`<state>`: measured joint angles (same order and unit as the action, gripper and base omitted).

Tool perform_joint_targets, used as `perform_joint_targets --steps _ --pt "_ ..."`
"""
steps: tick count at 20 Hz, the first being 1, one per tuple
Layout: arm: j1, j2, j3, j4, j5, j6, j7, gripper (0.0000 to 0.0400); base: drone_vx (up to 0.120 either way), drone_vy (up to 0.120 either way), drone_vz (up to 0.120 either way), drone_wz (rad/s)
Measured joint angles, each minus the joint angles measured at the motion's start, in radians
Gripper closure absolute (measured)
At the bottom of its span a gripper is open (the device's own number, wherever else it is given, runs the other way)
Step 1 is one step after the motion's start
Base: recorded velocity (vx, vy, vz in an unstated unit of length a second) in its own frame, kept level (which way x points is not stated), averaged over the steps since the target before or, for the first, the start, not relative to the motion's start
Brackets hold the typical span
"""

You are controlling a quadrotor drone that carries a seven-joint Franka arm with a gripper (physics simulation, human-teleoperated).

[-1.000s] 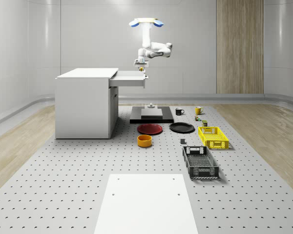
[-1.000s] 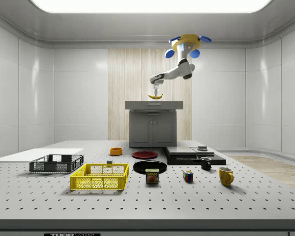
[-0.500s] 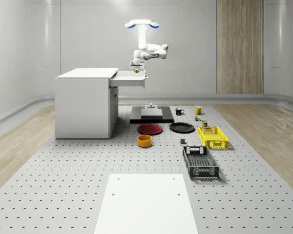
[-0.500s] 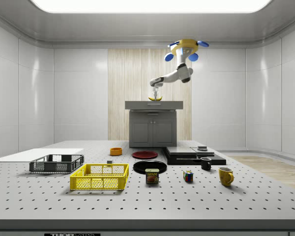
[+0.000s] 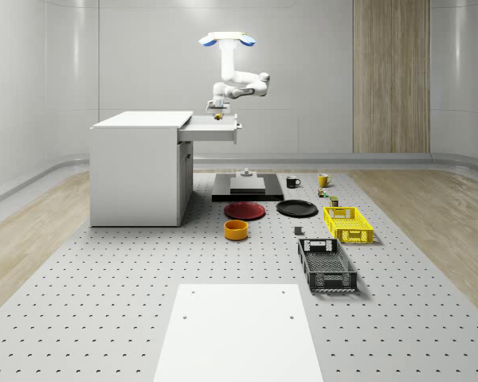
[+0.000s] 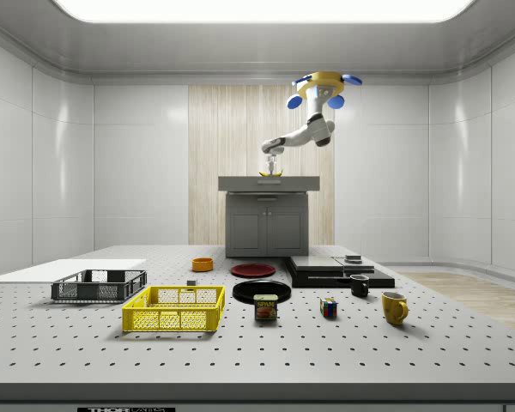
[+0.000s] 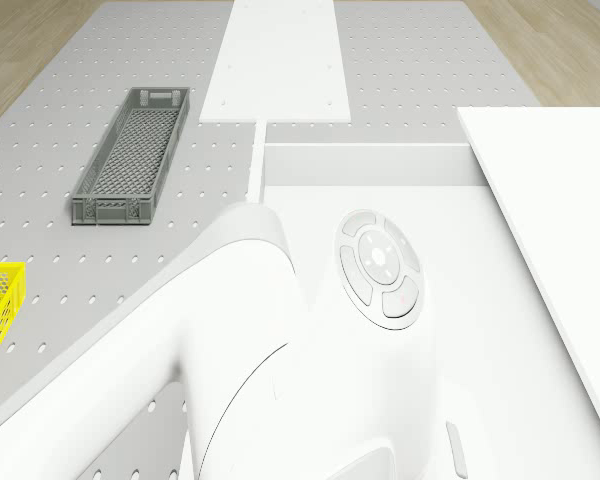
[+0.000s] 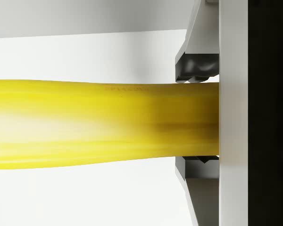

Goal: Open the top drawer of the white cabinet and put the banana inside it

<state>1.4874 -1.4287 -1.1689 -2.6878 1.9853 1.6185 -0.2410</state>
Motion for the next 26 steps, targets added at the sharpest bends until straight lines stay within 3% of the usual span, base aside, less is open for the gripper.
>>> perform_joint_targets --steps 13,15,18,26 --pt "0.017 0.036 0.132 0.070 0.129 0.055 0.017 0.0199 0.000 0.000 0.000 0.000" --pt "0.017 0.042 0.144 0.078 0.143 0.056 0.009 0.0122 0.000 0.000 0.000 0.000" --pt "0.013 0.047 0.140 0.074 0.144 0.047 -0.005 0.0057 0.000 0.000 0.000 0.000" --pt "-0.001 0.050 0.104 0.049 0.117 0.015 -0.019 0.0008 0.000 0.000 0.000 0.000"
